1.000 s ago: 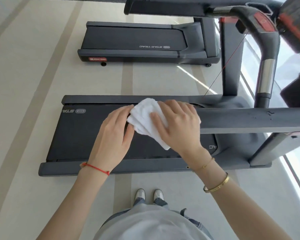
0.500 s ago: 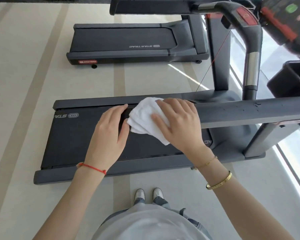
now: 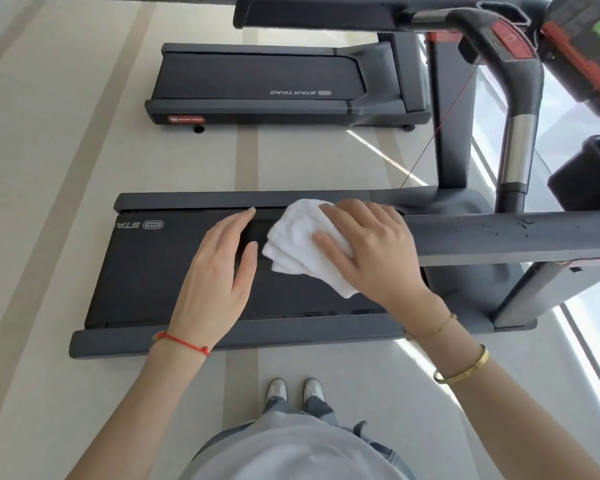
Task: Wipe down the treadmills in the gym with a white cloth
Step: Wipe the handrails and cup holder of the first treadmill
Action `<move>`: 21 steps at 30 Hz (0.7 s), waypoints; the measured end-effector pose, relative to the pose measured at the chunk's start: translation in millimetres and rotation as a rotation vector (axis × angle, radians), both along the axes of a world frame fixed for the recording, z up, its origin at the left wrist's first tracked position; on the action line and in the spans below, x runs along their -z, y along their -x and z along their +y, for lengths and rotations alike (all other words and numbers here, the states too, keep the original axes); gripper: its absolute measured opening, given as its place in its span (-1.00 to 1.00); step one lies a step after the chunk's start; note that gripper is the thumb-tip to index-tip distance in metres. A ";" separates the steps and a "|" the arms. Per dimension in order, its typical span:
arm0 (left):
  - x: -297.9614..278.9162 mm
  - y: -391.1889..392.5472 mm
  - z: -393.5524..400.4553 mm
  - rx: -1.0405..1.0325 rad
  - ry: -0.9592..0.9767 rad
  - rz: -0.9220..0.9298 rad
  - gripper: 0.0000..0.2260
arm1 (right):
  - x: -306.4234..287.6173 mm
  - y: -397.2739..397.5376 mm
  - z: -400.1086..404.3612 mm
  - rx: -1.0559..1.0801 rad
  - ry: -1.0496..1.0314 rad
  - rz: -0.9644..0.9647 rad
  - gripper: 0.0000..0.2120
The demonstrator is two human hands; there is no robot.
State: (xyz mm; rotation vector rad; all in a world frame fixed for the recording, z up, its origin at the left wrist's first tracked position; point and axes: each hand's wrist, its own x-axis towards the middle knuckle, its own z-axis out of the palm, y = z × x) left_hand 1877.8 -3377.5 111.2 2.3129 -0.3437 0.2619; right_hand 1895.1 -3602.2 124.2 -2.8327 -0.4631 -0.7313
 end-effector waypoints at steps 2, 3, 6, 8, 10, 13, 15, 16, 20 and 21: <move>1.6 2.7 2.7 -0.030 0.006 0.004 -0.62 | -1.2 0.2 -9.7 -0.002 0.018 0.009 -0.66; 2.2 3.7 5.0 -0.046 0.004 0.003 -0.62 | -4.0 -3.3 -7.4 0.047 0.006 0.040 -0.66; 5.5 7.0 12.0 -0.077 0.005 0.000 -0.66 | -11.2 -24.4 23.6 0.137 0.041 0.188 -0.59; 9.7 10.2 17.0 -0.109 0.025 0.012 -0.74 | -13.3 -35.4 54.1 0.062 0.099 0.270 -0.58; 15.3 13.7 23.8 -0.174 0.037 0.031 -0.83 | -12.8 -38.2 81.1 -0.057 0.155 0.277 -0.57; 22.6 19.0 34.0 -0.184 -0.009 0.075 -0.80 | -9.7 -28.2 94.6 -0.222 0.213 0.217 -0.55; 20.7 21.5 35.0 -0.130 0.015 0.107 -0.70 | -8.8 -20.9 79.7 -0.295 0.131 0.154 -0.60; 19.1 21.6 34.6 -0.109 0.030 0.114 -0.67 | -8.3 -16.9 68.7 -0.295 0.090 0.124 -0.62; 13.8 19.5 32.9 -0.102 -0.004 0.079 -0.65 | -13.3 -15.4 28.1 -0.010 0.038 0.150 -0.72; 13.0 18.6 32.6 -0.104 -0.011 0.075 -0.65 | -16.1 -22.2 27.7 0.099 0.015 0.211 -0.68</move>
